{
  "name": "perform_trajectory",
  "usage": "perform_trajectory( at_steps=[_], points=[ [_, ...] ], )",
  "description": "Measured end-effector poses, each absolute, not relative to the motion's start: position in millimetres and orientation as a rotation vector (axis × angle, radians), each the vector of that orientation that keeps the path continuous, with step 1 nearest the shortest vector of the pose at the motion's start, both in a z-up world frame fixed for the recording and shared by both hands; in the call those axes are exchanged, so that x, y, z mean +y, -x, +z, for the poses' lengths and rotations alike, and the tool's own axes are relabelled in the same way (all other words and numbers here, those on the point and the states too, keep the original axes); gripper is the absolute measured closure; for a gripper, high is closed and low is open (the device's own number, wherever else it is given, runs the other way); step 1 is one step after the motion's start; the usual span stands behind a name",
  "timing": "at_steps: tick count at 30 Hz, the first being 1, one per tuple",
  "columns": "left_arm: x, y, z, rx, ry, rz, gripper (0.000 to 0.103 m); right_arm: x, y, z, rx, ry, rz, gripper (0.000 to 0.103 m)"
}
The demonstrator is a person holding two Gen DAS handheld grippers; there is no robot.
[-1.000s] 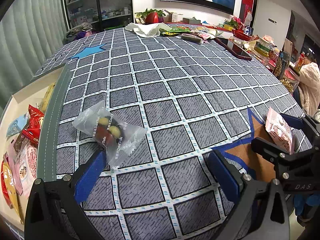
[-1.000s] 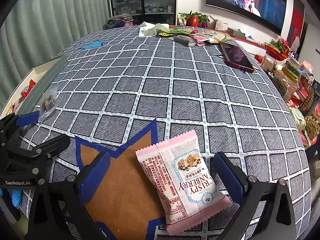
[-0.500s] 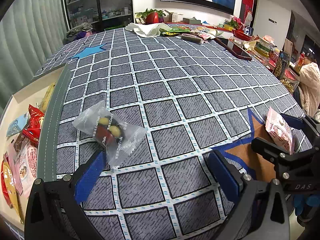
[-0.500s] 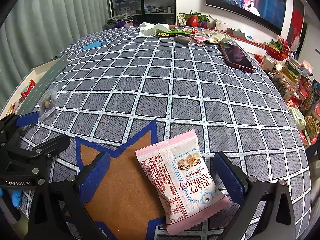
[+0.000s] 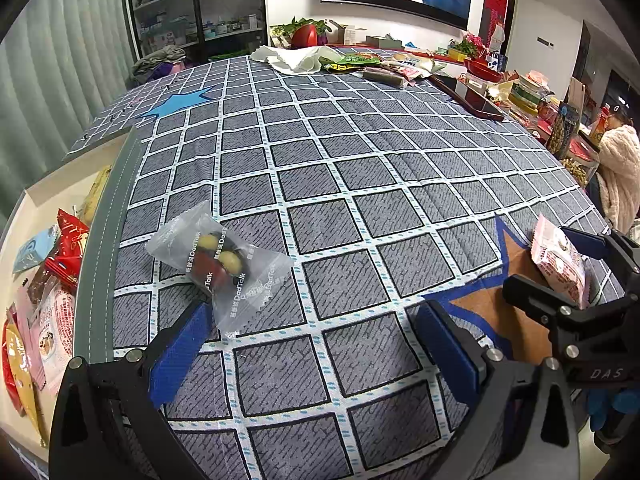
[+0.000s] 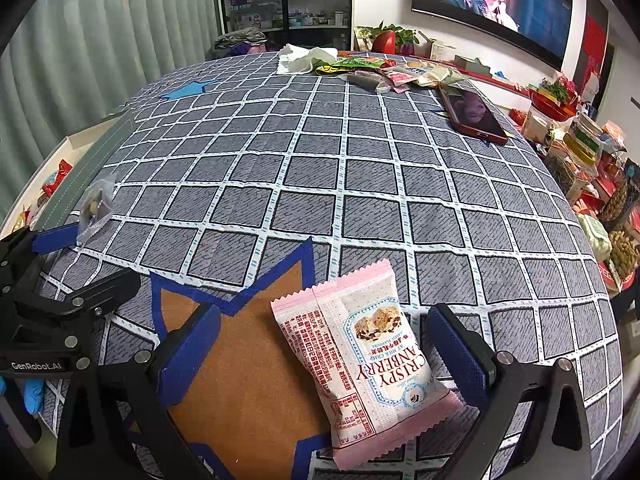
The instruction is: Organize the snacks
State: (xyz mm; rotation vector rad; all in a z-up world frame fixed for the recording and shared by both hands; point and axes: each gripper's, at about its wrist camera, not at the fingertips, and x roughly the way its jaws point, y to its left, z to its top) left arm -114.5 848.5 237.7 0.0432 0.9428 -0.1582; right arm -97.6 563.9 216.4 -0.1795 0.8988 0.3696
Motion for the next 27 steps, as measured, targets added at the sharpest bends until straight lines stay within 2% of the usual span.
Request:
perform_trajectory(
  at_steps=[9,15,17,22,27],
  points=[
    [850.5,115.9,239.3,0.949,-0.039,-0.18,0.0,564.1,98.2,216.1,0.899,0.178,0.369,0.0],
    [844.7,131.7,267.8,0.91,-0.122,-0.278,0.0,564.1,98.4,215.5,0.898,0.178,0.368,0.0],
    [847.2,131.2,272.0,0.929,-0.121,-0.254,0.0,563.5,98.6,215.4,0.898,0.177,0.368,0.0],
    [874.2,115.7,261.1,1.096,0.085,-0.227,0.0,563.1,98.8,215.3,0.898,0.175,0.367,0.0],
    [878.9,111.4,263.2,1.123,0.051,-0.163,0.0,563.7,99.9,215.4,0.902,0.183,0.367,0.0]
  ],
)
